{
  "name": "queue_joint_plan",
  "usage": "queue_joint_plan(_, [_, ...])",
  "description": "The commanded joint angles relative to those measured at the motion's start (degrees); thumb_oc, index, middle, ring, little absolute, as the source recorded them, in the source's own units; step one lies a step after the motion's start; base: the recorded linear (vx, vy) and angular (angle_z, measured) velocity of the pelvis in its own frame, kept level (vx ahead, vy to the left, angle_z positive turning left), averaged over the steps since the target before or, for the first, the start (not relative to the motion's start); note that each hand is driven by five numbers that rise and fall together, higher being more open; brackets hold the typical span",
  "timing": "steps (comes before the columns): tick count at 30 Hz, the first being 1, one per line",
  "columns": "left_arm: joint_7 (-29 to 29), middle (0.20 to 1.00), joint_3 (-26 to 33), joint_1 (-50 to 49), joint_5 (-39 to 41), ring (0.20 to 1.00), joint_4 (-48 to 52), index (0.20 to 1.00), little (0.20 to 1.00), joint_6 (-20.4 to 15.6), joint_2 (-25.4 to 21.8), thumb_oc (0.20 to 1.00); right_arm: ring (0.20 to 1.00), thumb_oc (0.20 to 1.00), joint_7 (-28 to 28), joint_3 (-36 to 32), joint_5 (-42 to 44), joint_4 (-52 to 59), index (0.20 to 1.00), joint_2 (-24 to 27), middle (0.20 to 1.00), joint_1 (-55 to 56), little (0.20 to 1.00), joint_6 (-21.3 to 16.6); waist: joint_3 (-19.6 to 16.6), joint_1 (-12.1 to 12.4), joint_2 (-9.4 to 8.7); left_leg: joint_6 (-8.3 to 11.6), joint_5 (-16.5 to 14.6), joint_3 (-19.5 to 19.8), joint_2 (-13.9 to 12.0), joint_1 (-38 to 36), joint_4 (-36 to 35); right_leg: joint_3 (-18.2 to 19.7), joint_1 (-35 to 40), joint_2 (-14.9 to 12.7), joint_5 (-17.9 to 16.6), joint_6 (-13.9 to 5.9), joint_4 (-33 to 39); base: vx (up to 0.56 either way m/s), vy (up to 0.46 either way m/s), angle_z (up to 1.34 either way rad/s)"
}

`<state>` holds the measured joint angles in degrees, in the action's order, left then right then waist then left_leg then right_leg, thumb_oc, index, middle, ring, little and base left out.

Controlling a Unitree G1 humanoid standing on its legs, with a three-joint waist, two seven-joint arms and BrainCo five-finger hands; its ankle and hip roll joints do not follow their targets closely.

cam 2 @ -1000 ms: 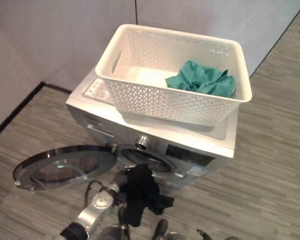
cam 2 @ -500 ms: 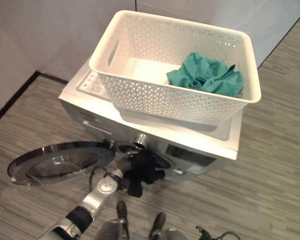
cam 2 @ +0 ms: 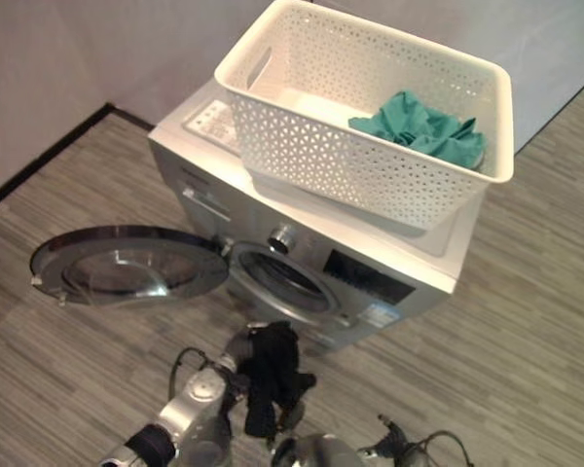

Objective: Grab the laundry basket,head to the washer,open it,put in the laundry and shut it.

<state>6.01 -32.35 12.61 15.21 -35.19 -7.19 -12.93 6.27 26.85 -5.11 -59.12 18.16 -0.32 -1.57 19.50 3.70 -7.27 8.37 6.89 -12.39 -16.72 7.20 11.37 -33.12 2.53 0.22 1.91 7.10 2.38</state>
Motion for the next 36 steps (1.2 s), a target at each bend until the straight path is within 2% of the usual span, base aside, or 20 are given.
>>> queue_joint_plan(1, [-0.44,0.200,-1.39,3.41,1.34,0.200,3.62,0.200,0.200,-3.21,4.21,0.200,1.000,1.000,0.87,-1.60,1.90,1.60,1.000,2.44,1.000,2.76,1.000,-1.01,-3.95,-2.70,2.21,-0.68,-4.81,2.50,-3.61,-0.49,2.65,6.41,-0.20,-2.93,3.90,-8.84,-0.39,0.04,0.168,0.02])
queue_joint_plan(3, [-0.46,0.200,-1.43,3.58,1.65,0.200,3.74,0.200,0.200,-3.11,4.35,0.200,1.000,1.000,1.06,-2.58,2.06,1.83,1.000,2.59,1.000,3.65,1.000,-0.87,-4.62,-4.18,3.28,-0.19,-5.62,0.05,-3.30,-3.45,-2.44,5.88,-1.25,-3.12,3.60,-9.55,-0.53,0.04,0.159,0.02])
queue_joint_plan(6, [-0.32,0.200,-2.41,5.97,1.47,0.200,2.64,0.200,0.200,-3.06,4.74,0.200,1.000,1.000,1.52,-3.68,2.54,2.02,1.000,2.35,1.000,4.31,1.000,-0.73,-4.51,-5.33,3.30,0.73,-3.73,-2.97,-2.43,-2.63,-6.80,5.16,-3.84,-4.15,2.99,-9.63,-1.73,-0.02,0.100,0.24])
queue_joint_plan(14, [1.70,0.200,-2.78,12.65,2.56,0.200,-0.42,0.200,0.200,-3.81,5.61,0.200,1.000,1.000,2.90,-1.70,1.48,2.27,1.000,2.08,1.000,0.41,1.000,-0.42,-1.69,-6.27,2.61,0.38,-3.52,-4.29,0.39,0.89,-8.43,5.92,-9.53,-7.21,0.46,-11.25,-4.41,-0.09,0.094,0.17])
queue_joint_plan(17, [3.77,0.200,-2.61,17.85,3.03,0.200,-3.50,0.200,0.200,-4.43,6.89,0.200,1.000,1.000,3.62,0.88,-0.19,3.50,1.000,2.14,1.000,-2.24,1.000,-0.10,0.02,-6.92,1.77,0.01,-3.42,-4.51,1.37,4.08,-7.95,6.38,-13.10,-8.72,-0.71,-11.73,-5.61,-0.17,0.062,-0.13])
queue_joint_plan(18, [5.59,0.200,-2.13,21.30,3.65,0.200,-5.51,0.200,0.200,-5.15,7.65,0.200,1.000,1.000,3.79,2.38,-0.77,5.51,1.000,2.46,1.000,-3.03,1.000,-0.12,1.11,-7.46,0.87,-0.21,-3.26,-4.28,1.72,6.38,-7.20,6.44,-15.33,-9.56,-1.24,-11.86,-6.39,-0.13,0.006,-0.12])
queue_joint_plan(21, [6.99,0.200,-1.20,23.78,4.68,0.200,-7.06,0.200,0.200,-5.68,8.20,0.200,1.000,1.000,4.09,3.15,-0.87,7.04,1.000,2.41,1.000,-3.39,1.000,-0.08,1.82,-8.05,0.07,-0.33,-3.04,-4.10,2.12,8.80,-6.51,6.69,-17.40,-10.09,-1.71,-12.06,-7.01,-0.11,0.004,0.02])
queue_joint_plan(24, [11.40,0.200,2.36,32.35,7.54,0.200,-11.18,0.200,0.200,-6.94,8.82,0.200,1.000,1.000,4.99,5.31,-2.28,10.12,1.000,2.60,1.000,-4.07,1.000,-0.42,2.84,-9.78,-1.94,-0.33,-2.71,-4.19,2.45,13.32,-5.79,7.03,-21.76,-10.71,-3.08,-12.66,-7.39,-0.13,0.000,0.00])
queue_joint_plan(30, [15.35,0.200,7.99,47.62,8.74,0.200,-16.91,0.200,0.200,-7.83,1.71,0.200,1.000,1.000,5.44,5.91,-4.82,13.79,1.000,4.71,1.000,-3.19,1.000,-1.42,2.67,-12.56,-3.76,-0.02,-3.19,-3.54,2.39,20.48,-2.70,7.08,-27.51,-11.62,-4.36,-13.18,-8.26,-0.08,-0.013,-0.03])
queue_joint_plan(36, [16.77,0.200,9.60,57.90,9.33,0.200,-21.15,0.200,0.200,-8.09,-4.13,0.200,1.000,1.000,5.54,5.22,-4.94,15.59,1.000,6.32,1.000,-2.93,1.000,-2.26,3.12,-14.57,-4.40,-0.14,-3.97,-2.71,2.41,27.45,0.36,7.99,-33.30,-12.31,-5.25,-13.53,-9.40,-0.07,-0.004,0.04])
